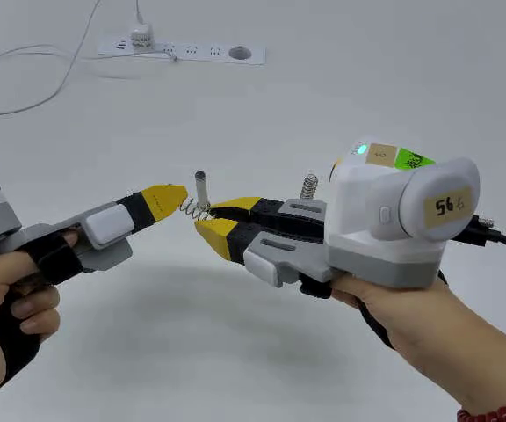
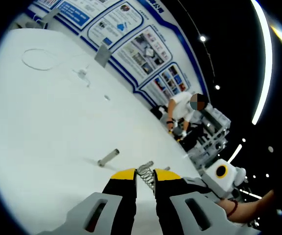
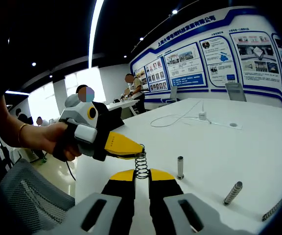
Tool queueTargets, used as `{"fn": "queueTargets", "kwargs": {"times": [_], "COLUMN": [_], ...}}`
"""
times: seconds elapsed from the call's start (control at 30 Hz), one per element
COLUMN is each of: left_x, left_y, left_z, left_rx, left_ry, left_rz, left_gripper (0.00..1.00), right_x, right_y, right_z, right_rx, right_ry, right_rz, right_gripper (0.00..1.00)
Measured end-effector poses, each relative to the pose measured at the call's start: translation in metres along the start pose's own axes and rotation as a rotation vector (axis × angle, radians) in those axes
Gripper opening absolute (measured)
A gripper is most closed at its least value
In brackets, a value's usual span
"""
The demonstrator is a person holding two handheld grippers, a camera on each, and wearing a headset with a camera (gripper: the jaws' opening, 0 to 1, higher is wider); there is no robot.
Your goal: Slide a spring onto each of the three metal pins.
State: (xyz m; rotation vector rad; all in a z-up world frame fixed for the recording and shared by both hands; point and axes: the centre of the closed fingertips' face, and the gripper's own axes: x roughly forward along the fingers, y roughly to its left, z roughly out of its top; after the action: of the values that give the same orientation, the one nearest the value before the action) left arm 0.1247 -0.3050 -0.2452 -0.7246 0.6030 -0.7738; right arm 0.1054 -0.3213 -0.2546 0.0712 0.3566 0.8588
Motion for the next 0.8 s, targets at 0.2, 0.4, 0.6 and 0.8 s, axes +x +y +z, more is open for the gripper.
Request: {"fn": "queueTargets", "kwargs": {"times": [0.2, 0.4, 0.6, 0.8], "left_x": [0.001, 0.003, 0.005, 0.005], "left_y": [-0.003, -0.002, -0.002, -0.003], "left_z": [0.001, 0.003, 0.007, 0.013], "left_rx": [0.016, 0.031, 0.098, 0.294], "left_ry": [-0.003, -0.001, -0.002, 0.011], "left_rz": [-0.007, 0.000, 0.012, 0.047], "left_gripper": [0.13, 0.12, 0.12, 0.12], "right_x": [-0.001, -0.001, -0.002, -0.004], "right_y": [0.000, -0.002, -0.004, -0.008], "right_z": [0.001, 0.001, -0.001, -0.005], "right_rx": [-0.020, -0.022, -0.021, 0.016], "right_ry": [-0.003, 0.000, 0.013, 0.038], "right_rz": [-0.001, -0.010, -0.026, -0.045], "right_gripper": [0.11, 0.12, 0.19, 0.25]}}
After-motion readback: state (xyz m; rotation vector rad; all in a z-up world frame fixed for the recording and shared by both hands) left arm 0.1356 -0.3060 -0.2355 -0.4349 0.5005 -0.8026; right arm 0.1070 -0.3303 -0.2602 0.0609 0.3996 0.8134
